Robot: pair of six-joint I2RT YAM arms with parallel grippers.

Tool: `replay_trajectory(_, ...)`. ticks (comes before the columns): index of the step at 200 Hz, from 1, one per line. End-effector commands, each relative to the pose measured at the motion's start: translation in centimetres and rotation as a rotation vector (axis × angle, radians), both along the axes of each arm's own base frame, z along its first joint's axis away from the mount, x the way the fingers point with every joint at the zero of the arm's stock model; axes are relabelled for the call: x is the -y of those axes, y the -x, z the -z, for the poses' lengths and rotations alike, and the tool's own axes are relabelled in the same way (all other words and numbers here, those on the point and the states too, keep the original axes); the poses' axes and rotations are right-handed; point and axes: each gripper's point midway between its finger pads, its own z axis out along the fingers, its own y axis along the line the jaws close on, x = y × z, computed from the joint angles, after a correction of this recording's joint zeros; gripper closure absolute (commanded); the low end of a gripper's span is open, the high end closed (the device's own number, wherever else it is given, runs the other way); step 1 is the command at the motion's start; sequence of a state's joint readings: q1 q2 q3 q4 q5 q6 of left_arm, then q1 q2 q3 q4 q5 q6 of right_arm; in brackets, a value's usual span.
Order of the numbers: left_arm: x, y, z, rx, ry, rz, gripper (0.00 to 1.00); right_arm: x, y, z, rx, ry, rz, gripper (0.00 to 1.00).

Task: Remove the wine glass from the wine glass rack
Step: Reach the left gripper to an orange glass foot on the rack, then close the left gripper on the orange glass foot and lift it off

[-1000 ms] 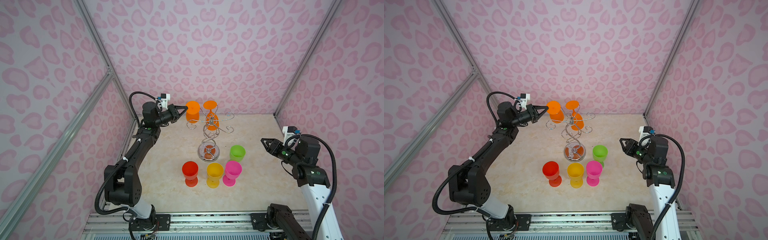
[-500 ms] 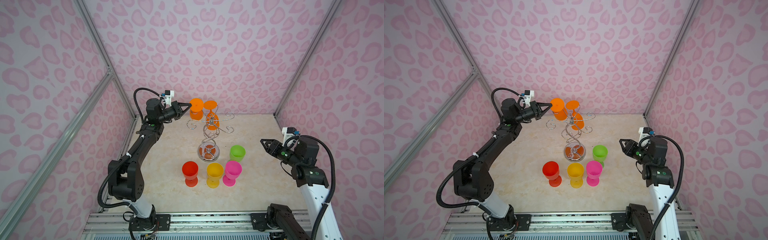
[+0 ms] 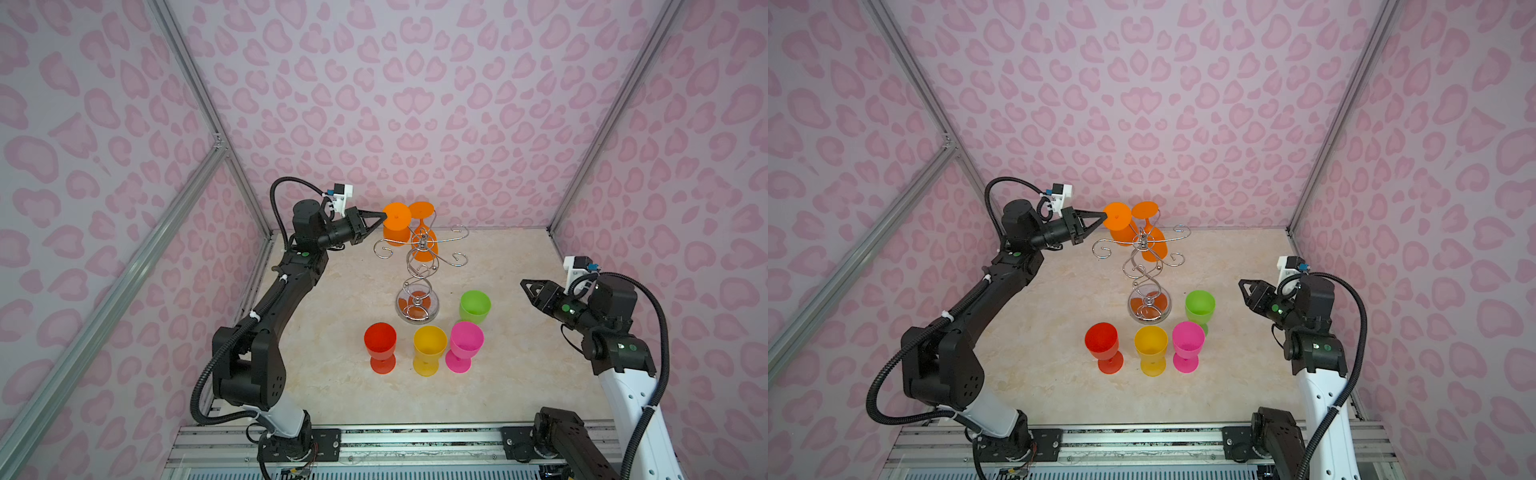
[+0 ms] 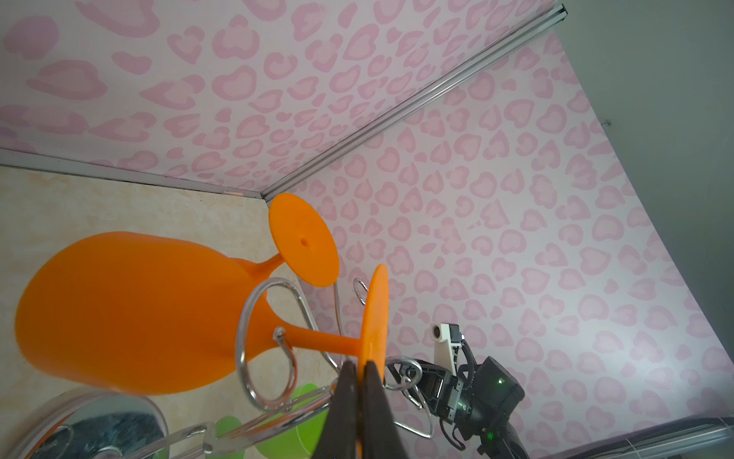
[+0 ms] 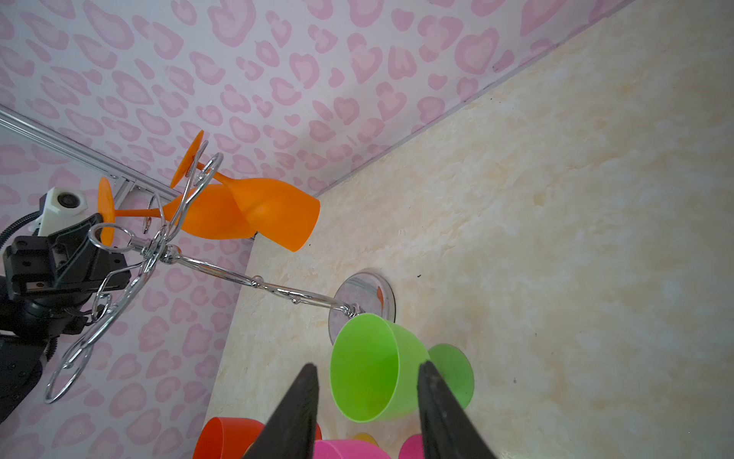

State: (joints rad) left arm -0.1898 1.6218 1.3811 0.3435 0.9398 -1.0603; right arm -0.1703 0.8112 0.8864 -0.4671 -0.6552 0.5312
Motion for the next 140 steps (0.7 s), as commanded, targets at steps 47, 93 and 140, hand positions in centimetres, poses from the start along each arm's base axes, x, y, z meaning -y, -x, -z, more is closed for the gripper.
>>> replay_trajectory(47,0.0,2.2,-1.0,0.055,-0.015,0.045,0.98,-0.1,-0.1,-0.2,0.018,-0.002,-0.008,0.58)
replay_trajectory(93,-0.7,3.0,0.0,0.023,-0.032,0.037,0.98,-0.1,-0.1,-0.2,0.019,-0.004,-0.008,0.58)
replay_trajectory(140,-2.4,3.5,0.8,0.009,-0.049,-0.003,0.98,-0.1,-0.2,-0.2,0.021,-0.009,-0.009,0.58)
